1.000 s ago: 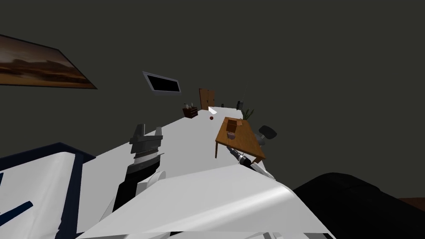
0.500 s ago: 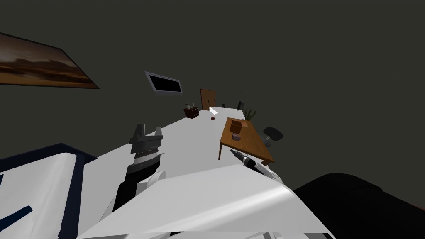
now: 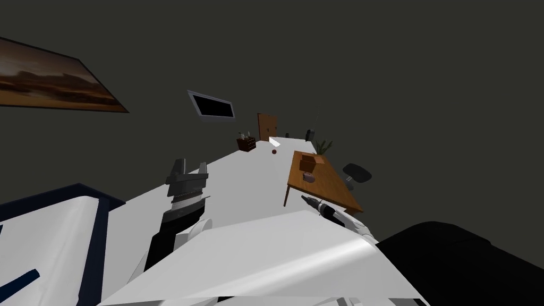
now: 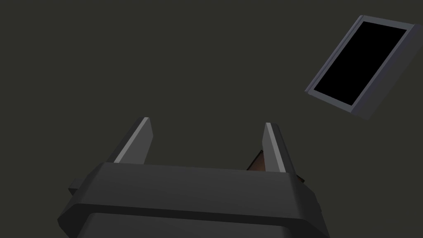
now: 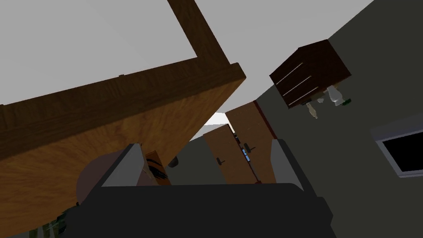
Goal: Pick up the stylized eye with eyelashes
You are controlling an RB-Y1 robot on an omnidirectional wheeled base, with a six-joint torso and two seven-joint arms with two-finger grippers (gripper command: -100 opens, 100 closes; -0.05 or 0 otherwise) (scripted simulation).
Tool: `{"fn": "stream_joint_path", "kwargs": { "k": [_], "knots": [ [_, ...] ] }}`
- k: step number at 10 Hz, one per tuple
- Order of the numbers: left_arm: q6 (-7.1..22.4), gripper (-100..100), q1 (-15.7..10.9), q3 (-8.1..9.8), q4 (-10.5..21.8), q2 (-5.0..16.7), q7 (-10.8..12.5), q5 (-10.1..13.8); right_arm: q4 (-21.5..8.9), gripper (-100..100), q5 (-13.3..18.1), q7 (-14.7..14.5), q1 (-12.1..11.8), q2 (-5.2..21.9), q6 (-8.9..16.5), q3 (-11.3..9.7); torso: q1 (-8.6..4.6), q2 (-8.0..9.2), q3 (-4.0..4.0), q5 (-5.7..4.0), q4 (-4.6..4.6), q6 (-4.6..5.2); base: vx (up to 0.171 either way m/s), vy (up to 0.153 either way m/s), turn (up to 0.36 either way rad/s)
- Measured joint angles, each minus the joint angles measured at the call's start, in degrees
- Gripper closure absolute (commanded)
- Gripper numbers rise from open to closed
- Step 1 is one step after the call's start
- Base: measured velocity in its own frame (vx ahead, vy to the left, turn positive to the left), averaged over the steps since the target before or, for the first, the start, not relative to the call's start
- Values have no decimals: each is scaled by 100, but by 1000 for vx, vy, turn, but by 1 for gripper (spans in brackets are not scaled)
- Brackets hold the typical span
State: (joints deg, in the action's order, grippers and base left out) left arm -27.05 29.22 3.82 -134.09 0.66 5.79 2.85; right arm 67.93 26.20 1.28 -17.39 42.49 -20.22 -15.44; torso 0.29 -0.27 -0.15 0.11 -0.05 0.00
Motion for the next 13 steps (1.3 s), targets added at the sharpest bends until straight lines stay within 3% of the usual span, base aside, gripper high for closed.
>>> {"fn": "stream_joint_path", "kwargs": {
  "k": [1,4,6,8,9,11,13],
  "knots": [
    [0,0,0,0,0,0,0,0,-210,-100,47,-23,57,129,-7,-20,11,-10,-4,1,-1,-1,93,124,7],
    [0,0,0,0,0,0,0,0,-387,-100,121,-47,-8,387,96,-47,10,-7,-3,1,0,-1,74,103,9],
    [0,0,0,0,0,0,0,0,-674,-100,156,-82,70,458,69,-56,-3,3,2,-1,0,0,66,92,11],
    [0,0,0,0,0,0,0,0,-1054,-100,231,-128,187,627,66,-109,9,-11,-6,2,-2,-1,119,124,17],
    [0,0,1,0,0,0,0,0,-1594,-100,285,-173,413,689,-39,-134,16,-27,-15,3,-5,-2,120,119,13],
    [0,0,1,0,0,0,0,0,-1643,-100,313,-171,228,1000,40,-116,15,-27,-15,4,-5,0,201,163,30],
    [-1,0,2,-1,-1,-1,0,0,-1841,-100,426,-131,253,1339,319,-265,49,-74,-43,12,-16,-4,216,173,21]
  ]
}}
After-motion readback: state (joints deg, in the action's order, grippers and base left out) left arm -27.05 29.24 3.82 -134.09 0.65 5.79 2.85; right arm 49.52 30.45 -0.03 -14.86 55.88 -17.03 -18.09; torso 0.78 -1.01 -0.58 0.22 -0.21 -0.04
